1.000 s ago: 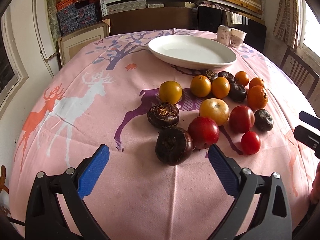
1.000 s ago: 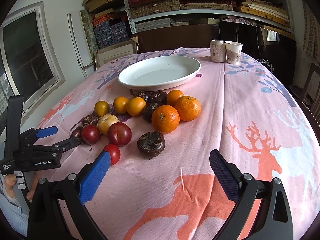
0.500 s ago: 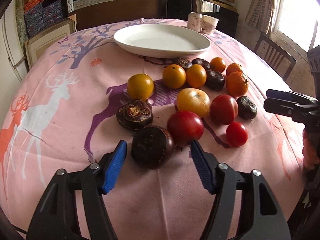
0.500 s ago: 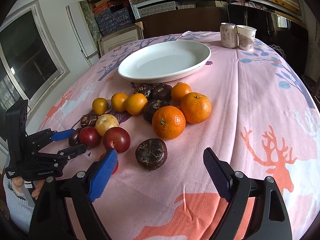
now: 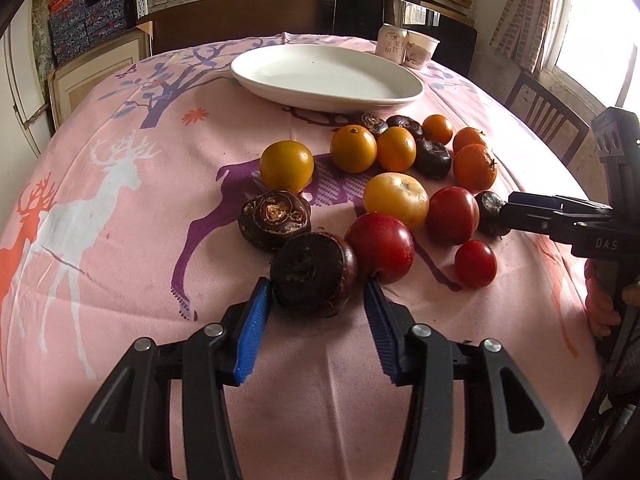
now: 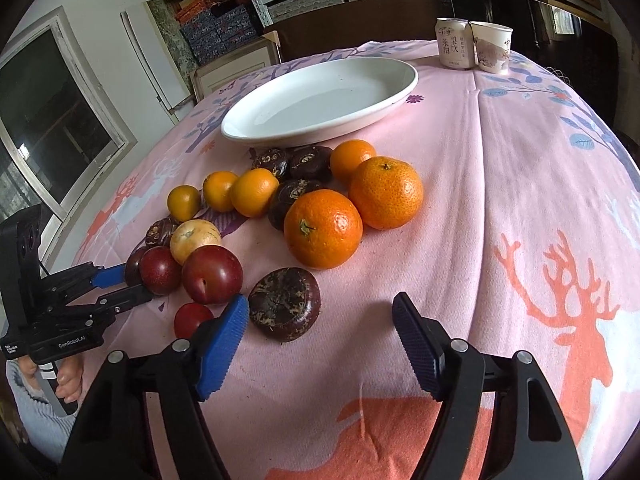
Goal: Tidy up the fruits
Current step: 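Grasp a dark purple fruit with the left gripper while the right gripper grasps another, then carry both dark purple fruits onto the white plate and open both grippers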
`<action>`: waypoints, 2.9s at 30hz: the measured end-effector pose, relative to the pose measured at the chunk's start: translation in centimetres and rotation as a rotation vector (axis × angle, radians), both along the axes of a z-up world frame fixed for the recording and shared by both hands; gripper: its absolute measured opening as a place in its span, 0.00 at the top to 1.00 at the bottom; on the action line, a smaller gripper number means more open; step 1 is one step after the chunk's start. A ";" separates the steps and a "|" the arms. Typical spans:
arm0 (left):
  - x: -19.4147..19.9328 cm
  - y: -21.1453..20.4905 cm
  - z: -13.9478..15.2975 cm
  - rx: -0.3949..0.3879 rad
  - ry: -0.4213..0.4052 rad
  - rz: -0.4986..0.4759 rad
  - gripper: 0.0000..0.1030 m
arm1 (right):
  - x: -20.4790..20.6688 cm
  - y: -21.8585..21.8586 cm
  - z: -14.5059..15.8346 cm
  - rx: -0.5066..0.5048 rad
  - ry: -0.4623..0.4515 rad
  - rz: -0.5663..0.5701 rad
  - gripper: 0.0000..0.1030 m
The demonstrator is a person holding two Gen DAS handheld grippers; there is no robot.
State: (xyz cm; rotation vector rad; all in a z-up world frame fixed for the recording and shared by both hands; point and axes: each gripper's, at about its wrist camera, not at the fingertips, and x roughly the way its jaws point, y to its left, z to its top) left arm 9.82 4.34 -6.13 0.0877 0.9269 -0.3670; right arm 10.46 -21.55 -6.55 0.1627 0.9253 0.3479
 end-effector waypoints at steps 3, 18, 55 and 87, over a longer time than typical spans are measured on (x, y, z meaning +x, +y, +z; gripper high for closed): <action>0.1 -0.1 -0.1 0.000 0.006 -0.002 0.54 | 0.4 0.5 0.0 -0.006 0.002 0.014 0.30; 0.2 0.5 -0.1 -0.048 0.014 0.013 0.64 | 0.2 1.8 -0.2 0.004 0.012 0.090 0.60; -0.7 -2.5 0.6 0.193 -0.110 0.038 0.64 | 0.1 1.2 -0.4 0.052 0.023 0.084 0.59; 16.8 -6.4 4.2 0.010 -0.075 0.088 0.64 | 16.0 1.1 4.4 0.046 -0.079 -0.069 0.58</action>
